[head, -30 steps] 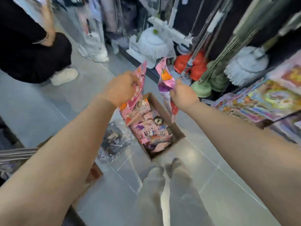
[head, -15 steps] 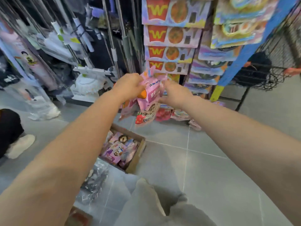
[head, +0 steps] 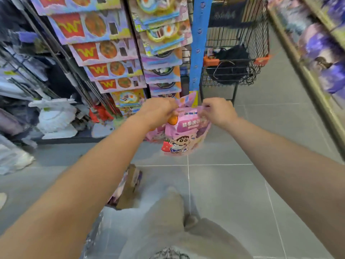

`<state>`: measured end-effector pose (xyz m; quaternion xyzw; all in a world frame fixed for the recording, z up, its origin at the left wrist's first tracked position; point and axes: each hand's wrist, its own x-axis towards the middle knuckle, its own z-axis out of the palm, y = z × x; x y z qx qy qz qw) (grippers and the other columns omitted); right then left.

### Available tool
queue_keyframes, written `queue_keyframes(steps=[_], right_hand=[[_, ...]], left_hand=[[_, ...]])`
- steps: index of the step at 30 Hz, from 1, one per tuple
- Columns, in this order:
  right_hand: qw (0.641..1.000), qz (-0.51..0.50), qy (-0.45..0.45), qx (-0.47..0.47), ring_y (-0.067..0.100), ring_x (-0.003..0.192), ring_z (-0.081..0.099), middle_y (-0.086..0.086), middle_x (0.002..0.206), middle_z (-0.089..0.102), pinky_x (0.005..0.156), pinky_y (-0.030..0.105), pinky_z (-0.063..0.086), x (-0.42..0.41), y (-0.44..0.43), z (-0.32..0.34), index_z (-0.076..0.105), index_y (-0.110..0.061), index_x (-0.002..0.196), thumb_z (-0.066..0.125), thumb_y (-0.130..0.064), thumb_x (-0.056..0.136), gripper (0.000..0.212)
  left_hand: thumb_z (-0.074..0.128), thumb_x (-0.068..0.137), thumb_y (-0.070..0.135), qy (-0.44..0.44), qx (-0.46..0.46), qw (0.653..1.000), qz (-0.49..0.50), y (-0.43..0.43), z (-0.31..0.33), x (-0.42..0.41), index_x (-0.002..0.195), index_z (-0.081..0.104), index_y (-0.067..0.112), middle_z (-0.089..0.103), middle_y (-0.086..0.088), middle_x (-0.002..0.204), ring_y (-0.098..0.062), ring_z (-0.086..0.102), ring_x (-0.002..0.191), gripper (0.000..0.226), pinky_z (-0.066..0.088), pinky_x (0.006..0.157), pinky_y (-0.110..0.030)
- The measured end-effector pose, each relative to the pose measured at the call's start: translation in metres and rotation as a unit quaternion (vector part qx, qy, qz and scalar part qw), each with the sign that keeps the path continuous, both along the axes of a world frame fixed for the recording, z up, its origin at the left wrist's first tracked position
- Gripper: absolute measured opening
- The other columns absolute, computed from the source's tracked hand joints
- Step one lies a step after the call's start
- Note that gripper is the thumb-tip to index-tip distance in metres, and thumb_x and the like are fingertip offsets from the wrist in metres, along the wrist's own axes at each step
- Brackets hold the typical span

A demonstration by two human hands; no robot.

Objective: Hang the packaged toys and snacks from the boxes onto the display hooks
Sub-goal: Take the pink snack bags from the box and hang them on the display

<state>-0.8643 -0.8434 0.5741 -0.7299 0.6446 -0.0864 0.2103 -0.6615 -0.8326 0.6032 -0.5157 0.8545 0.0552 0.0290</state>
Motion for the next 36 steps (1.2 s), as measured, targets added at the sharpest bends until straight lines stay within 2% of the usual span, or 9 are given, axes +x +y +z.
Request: queue_keyframes(steps=[3, 6, 11, 15, 18, 25, 28, 32, 36], right_hand=[[1.000, 0.008, -0.007, -0.014, 0.033, 0.102, 0.056, 0.010, 0.104, 0.063, 0.078, 0.035, 0.033, -0.013, -0.020, -0.007, 0.055, -0.015, 0.075, 0.059, -0.025, 0.086, 0.015], [0.987, 0.099, 0.106, -0.069, 0.027, 0.125, 0.045, 0.001, 0.151, 0.034, 0.096, 0.039, 0.031, -0.016, -0.045, -0.013, 0.064, -0.015, 0.095, 0.053, -0.025, 0.092, 0.015], [0.955, 0.190, 0.208, -0.091, 0.027, 0.141, 0.025, 0.004, 0.160, 0.008, 0.109, 0.043, 0.022, -0.023, -0.084, -0.027, 0.068, -0.024, 0.105, 0.064, -0.021, 0.085, 0.021], [0.931, 0.285, 0.224, -0.039, 0.025, 0.143, 0.023, 0.005, 0.159, 0.012, 0.110, 0.044, 0.020, -0.029, -0.095, -0.051, 0.067, -0.024, 0.114, 0.054, -0.020, 0.089, 0.028], [0.940, 0.269, 0.208, 0.024, 0.025, 0.129, 0.043, 0.005, 0.146, 0.041, 0.101, 0.041, 0.025, -0.035, -0.103, -0.065, 0.066, -0.018, 0.113, 0.051, -0.017, 0.090, 0.027], [0.948, 0.231, 0.210, 0.064, 0.027, 0.113, 0.059, 0.006, 0.116, 0.065, 0.095, 0.035, 0.038, -0.059, -0.149, -0.096, 0.062, -0.022, 0.115, 0.046, -0.026, 0.096, 0.025], [0.947, 0.247, 0.202, 0.044, 0.028, 0.110, 0.059, 0.007, 0.113, 0.064, 0.090, 0.034, 0.041, -0.061, -0.169, -0.111, 0.061, -0.022, 0.116, 0.045, -0.024, 0.097, 0.025], [0.959, 0.235, 0.137, 0.081, 0.027, 0.113, 0.056, 0.006, 0.118, 0.062, 0.091, 0.033, 0.040, -0.067, -0.197, -0.137, 0.063, -0.024, 0.116, 0.045, -0.026, 0.097, 0.026], [0.968, 0.189, 0.099, 0.132, 0.032, 0.111, 0.056, 0.011, 0.115, 0.060, 0.085, 0.035, 0.046, -0.075, -0.222, -0.171, 0.069, -0.015, 0.106, 0.052, -0.025, 0.093, 0.023]], left_hand=[[0.051, 0.092, 0.030, 0.009, 0.019, 0.999, 0.029, -0.022, -0.005, -0.010, 0.123, 0.055, 0.018, 0.055, -0.003, 0.124, -0.026, 0.054, 0.112, 0.033, 0.042, 0.077, -0.034], [0.054, 0.090, 0.020, 0.016, 0.097, 0.994, 0.057, -0.051, -0.014, -0.013, 0.128, 0.048, 0.020, 0.047, -0.004, 0.129, -0.028, 0.053, 0.113, 0.038, 0.041, 0.076, -0.035], [0.043, 0.089, 0.003, -0.017, 0.172, 0.984, -0.034, -0.087, -0.038, -0.020, 0.141, 0.035, 0.028, 0.041, 0.003, 0.142, -0.023, 0.049, 0.118, 0.058, 0.032, 0.070, -0.027], [0.045, 0.085, 0.000, -0.045, 0.181, 0.979, -0.078, -0.115, -0.068, -0.038, 0.140, 0.026, 0.042, 0.056, -0.006, 0.118, -0.026, 0.055, 0.103, 0.072, 0.035, 0.066, -0.030], [0.044, 0.086, -0.001, -0.070, 0.160, 0.983, -0.064, -0.126, -0.081, -0.057, 0.142, 0.015, 0.047, 0.051, -0.010, 0.085, -0.028, 0.051, 0.076, 0.080, 0.030, 0.056, -0.032], [0.055, 0.073, 0.000, 0.045, 0.052, 0.997, 0.046, -0.145, -0.131, -0.093, 0.106, 0.058, 0.014, 0.068, -0.015, 0.091, -0.035, 0.062, 0.089, 0.036, 0.046, 0.069, -0.039], [0.048, 0.078, -0.001, 0.150, 0.090, 0.959, 0.222, -0.158, -0.160, -0.102, 0.098, 0.062, 0.017, 0.070, -0.013, 0.088, -0.034, 0.061, 0.087, 0.030, 0.044, 0.075, -0.036], [0.034, 0.069, 0.019, 0.278, 0.157, 0.846, 0.427, -0.179, -0.206, -0.113, 0.084, 0.060, 0.031, 0.071, -0.009, 0.088, -0.035, 0.063, 0.092, 0.033, 0.050, 0.084, -0.040], [0.044, 0.088, 0.016, 0.250, 0.162, 0.833, 0.466, -0.202, -0.234, -0.127, 0.106, 0.060, 0.021, 0.068, -0.012, 0.103, -0.034, 0.061, 0.100, 0.025, 0.051, 0.085, -0.036]])
